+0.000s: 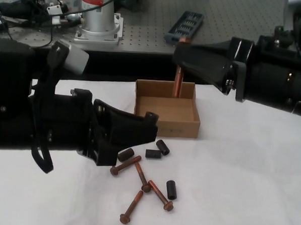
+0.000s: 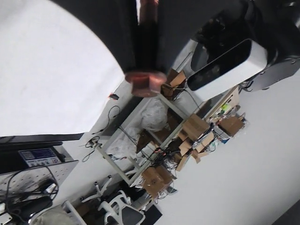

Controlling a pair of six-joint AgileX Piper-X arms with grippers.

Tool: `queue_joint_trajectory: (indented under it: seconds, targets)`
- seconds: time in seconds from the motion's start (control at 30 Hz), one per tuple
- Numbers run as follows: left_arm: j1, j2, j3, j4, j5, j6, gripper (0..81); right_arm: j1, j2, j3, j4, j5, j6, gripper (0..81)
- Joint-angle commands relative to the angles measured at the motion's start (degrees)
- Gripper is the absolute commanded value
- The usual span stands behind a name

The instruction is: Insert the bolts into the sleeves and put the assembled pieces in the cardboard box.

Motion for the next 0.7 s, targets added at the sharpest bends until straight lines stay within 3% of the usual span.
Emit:
queue_joint_trajectory:
  seconds: [0.0, 0.67]
  targets:
    - [0.11, -0.69, -0.23, -1.64, 3.95, -0.92, 0.6, -0.37, 0.02, -0.67, -1.49, -2.40, 0.81, 1.7]
    - [0.11, -0.69, -0.23, -6.11, 11.82, -7.10, 0.6, -0.53, 0.02, -0.67, -1.37, -3.57, -2.08, 1.7]
